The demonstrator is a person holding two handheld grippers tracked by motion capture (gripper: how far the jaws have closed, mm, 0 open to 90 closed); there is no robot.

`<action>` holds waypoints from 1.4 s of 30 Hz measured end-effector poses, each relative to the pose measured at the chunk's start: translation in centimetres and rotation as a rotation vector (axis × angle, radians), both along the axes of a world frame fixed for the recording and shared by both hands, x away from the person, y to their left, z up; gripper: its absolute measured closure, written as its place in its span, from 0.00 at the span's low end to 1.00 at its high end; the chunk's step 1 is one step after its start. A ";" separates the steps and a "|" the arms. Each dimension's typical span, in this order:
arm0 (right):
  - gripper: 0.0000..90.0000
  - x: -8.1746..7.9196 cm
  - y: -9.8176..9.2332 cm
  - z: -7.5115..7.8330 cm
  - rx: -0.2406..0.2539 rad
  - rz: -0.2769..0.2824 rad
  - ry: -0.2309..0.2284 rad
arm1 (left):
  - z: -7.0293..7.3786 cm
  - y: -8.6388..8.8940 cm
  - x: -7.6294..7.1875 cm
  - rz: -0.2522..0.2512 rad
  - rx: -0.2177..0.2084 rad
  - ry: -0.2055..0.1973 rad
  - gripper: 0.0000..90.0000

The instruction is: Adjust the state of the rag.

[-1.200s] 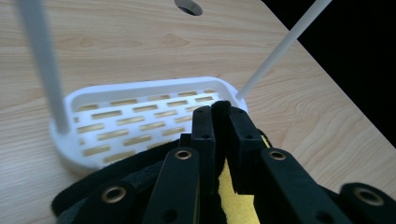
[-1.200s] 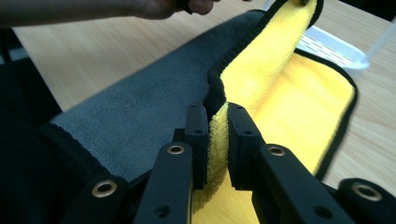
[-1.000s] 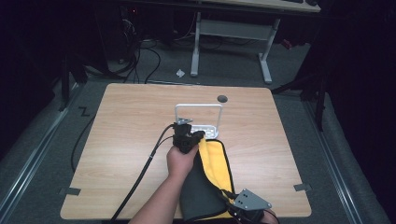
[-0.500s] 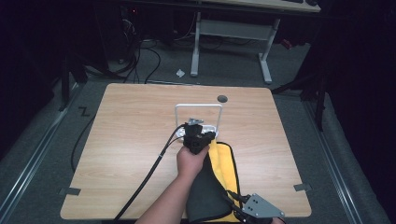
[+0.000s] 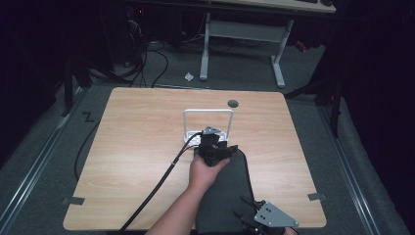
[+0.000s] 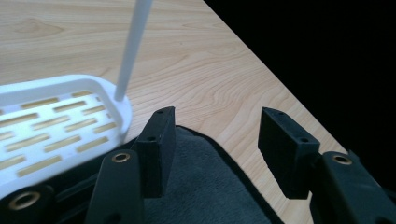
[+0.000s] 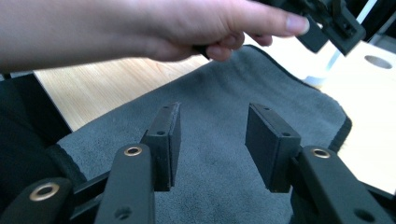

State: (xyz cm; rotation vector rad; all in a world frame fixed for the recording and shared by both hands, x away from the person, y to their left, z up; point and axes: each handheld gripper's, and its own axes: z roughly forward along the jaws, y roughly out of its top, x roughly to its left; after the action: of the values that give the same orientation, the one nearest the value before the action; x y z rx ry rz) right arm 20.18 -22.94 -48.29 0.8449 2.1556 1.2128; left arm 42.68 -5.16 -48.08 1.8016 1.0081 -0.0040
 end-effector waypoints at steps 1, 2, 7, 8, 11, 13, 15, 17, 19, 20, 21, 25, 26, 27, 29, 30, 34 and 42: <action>0.63 0.1 0.0 -0.1 -0.002 0.002 0.003 | 0.0 0.3 0.0 0.004 0.005 -0.003 0.53; 0.63 0.1 0.1 -0.2 -0.002 0.002 0.006 | -0.2 0.8 -0.1 0.013 0.016 -0.009 0.53; 0.63 0.5 0.3 -0.5 -0.012 0.006 0.014 | -1.0 3.2 -0.8 0.044 0.068 -0.026 0.59; 0.63 0.6 0.3 -0.6 -0.015 0.004 0.014 | -1.2 4.0 -1.2 0.049 0.081 -0.036 0.59; 0.63 0.8 0.4 -0.7 -0.022 0.002 0.018 | -1.7 5.6 -2.2 0.042 0.127 -0.054 0.66; 0.63 0.9 0.4 -0.9 -0.025 0.000 0.026 | -2.0 6.7 -3.3 0.024 0.156 -0.062 0.69; 0.63 1.2 0.3 -1.2 -0.025 -0.005 0.037 | -2.4 7.4 -4.6 -0.002 0.175 -0.063 0.72; 0.64 1.7 0.2 -1.3 -0.028 -0.012 0.047 | -2.7 7.9 -6.0 -0.039 0.183 -0.070 0.75; 0.65 2.2 0.0 -1.4 -0.023 -0.026 0.053 | -3.1 8.0 -7.0 -0.076 0.200 -0.074 0.82; 0.68 2.7 -0.2 -1.4 -0.019 -0.036 0.060 | -3.4 8.0 -7.3 -0.089 0.241 -0.085 0.85; 0.71 3.5 -0.4 -1.4 -0.015 -0.050 0.069 | -3.6 7.9 -7.4 -0.092 0.271 -0.093 0.87; 0.86 6.8 -1.0 -1.7 -0.019 -0.100 0.123 | -4.7 7.8 -7.0 -0.099 0.336 -0.081 0.89; 0.89 8.1 -1.1 -1.9 -0.033 -0.121 0.139 | -4.8 7.9 -7.0 -0.105 0.331 -0.090 0.90; 0.91 8.9 -1.2 -2.1 -0.043 -0.135 0.153 | -4.9 8.1 -7.0 -0.109 0.318 -0.091 0.90; 0.93 11.2 -1.2 -2.6 -0.079 -0.186 0.194 | -4.9 8.5 -7.1 -0.110 0.325 -0.097 0.91; 0.94 12.2 -1.2 -2.9 -0.089 -0.205 0.216 | -4.9 8.7 -7.2 -0.113 0.329 -0.096 0.91; 0.94 14.1 -0.3 -4.3 -0.140 -0.220 0.274 | -4.9 10.2 -7.7 -0.115 0.332 -0.101 0.92; 0.92 11.8 2.3 -4.4 -0.136 -0.107 0.263 | -5.0 14.3 -9.4 -0.109 0.314 -0.079 0.91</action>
State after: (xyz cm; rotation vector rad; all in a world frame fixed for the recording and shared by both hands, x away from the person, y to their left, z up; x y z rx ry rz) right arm 31.99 -20.68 -52.74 1.0953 2.3339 0.9335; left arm 33.27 9.17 -53.11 2.1235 0.8899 0.1659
